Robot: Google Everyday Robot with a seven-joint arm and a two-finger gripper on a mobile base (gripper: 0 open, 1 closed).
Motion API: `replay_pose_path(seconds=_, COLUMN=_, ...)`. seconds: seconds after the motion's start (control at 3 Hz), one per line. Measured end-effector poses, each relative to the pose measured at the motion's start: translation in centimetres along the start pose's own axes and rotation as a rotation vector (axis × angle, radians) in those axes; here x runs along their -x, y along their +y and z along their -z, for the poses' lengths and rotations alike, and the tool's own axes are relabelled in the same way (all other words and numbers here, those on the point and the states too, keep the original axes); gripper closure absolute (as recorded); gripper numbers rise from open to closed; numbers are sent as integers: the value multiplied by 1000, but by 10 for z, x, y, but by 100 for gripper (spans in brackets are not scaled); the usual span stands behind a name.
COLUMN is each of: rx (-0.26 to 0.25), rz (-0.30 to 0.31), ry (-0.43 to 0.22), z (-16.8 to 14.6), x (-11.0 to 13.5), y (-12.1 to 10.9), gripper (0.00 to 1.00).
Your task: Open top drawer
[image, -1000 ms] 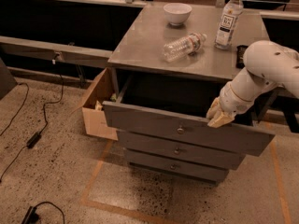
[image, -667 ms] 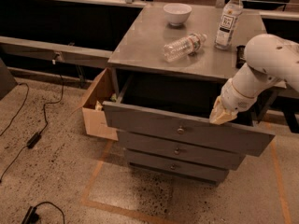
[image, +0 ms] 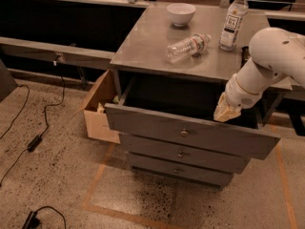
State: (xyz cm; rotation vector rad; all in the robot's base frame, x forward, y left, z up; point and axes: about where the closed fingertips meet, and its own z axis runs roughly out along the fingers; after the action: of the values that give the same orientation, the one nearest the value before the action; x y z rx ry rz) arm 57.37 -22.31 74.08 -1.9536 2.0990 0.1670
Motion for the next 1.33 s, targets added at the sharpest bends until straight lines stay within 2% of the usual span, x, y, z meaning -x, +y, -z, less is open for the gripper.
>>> replay_pose_path(seconds=1.0, rx=-149, rz=-57, ry=26, z=-22, x=-10, y=-39, gripper=100)
replay_pose_path(seconds=1.33, rx=-207, rz=-53, ry=37, z=-34, x=-12, y=-41, gripper=100)
